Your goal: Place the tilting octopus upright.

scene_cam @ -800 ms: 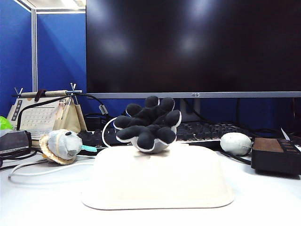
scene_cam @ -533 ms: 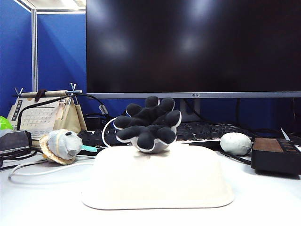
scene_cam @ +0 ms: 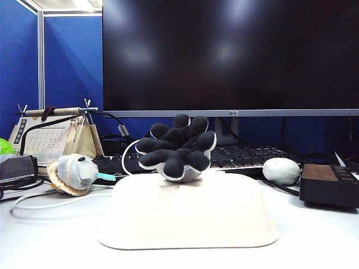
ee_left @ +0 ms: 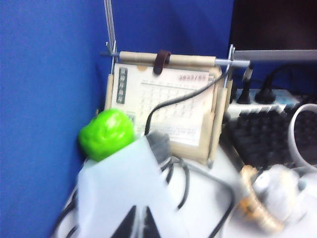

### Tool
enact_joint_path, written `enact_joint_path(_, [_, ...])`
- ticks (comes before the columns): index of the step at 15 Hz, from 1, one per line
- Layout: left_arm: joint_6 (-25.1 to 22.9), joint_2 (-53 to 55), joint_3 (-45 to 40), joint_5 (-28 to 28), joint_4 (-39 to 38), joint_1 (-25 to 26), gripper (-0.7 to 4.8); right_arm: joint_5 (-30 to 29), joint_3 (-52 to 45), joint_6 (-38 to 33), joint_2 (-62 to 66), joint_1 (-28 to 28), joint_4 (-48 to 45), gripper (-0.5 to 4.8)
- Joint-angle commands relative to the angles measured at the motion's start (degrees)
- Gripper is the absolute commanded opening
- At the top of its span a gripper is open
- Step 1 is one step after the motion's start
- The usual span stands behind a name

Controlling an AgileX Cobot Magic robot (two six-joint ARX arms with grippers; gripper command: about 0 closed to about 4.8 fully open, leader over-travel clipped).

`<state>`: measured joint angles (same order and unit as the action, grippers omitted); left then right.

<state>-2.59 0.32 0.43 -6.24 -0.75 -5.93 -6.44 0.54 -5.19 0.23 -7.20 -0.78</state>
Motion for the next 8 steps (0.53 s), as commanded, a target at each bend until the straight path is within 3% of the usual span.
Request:
enact_joint_path(1, [8.35, -0.13, 0.31, 9.49, 14.58, 0.00, 0.21, -10.60, -0.17, -15.26, -0.13, 0.09, -18.34, -0.06])
enact_joint_path(2, [9.33, -0.13, 1.20, 11.78, 16.87, 0.00, 0.21, -11.63, 0.85, -16.17, -0.13, 0.09, -20.46, -0.06])
enact_joint_path(4, [9.27, -0.13, 6.12, 14.97, 14.80, 0.00, 0.21, -15.17, 6.08, -16.15, -0.13, 0.09, -16.20, -0.06])
enact_joint_path(8, [9.22, -0.11, 26.56, 15.45, -5.97, 0.00, 0.21, -17.77, 26.64, -16.13, -0.09, 0.07, 7.15, -0.06])
